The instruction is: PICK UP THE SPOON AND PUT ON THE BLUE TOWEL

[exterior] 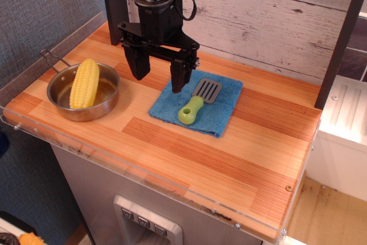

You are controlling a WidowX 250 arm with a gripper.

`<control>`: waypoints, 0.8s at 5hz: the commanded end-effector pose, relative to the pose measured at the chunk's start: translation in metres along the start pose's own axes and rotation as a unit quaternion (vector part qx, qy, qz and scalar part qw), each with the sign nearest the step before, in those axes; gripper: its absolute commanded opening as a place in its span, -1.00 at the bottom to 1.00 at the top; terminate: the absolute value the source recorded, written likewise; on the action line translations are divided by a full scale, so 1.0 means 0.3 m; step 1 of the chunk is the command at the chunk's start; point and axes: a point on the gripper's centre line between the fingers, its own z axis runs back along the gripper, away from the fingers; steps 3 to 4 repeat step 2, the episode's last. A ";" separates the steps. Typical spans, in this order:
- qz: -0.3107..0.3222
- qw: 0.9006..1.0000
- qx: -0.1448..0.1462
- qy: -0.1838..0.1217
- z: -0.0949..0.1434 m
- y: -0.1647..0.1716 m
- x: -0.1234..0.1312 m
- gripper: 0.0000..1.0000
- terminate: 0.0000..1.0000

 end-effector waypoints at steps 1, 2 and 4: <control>-0.008 1.000 0.009 -0.018 0.044 0.027 -0.011 1.00 -1.00; -0.008 1.000 0.009 -0.018 0.044 0.027 -0.011 1.00 1.00; -0.008 1.000 0.009 -0.018 0.044 0.027 -0.011 1.00 1.00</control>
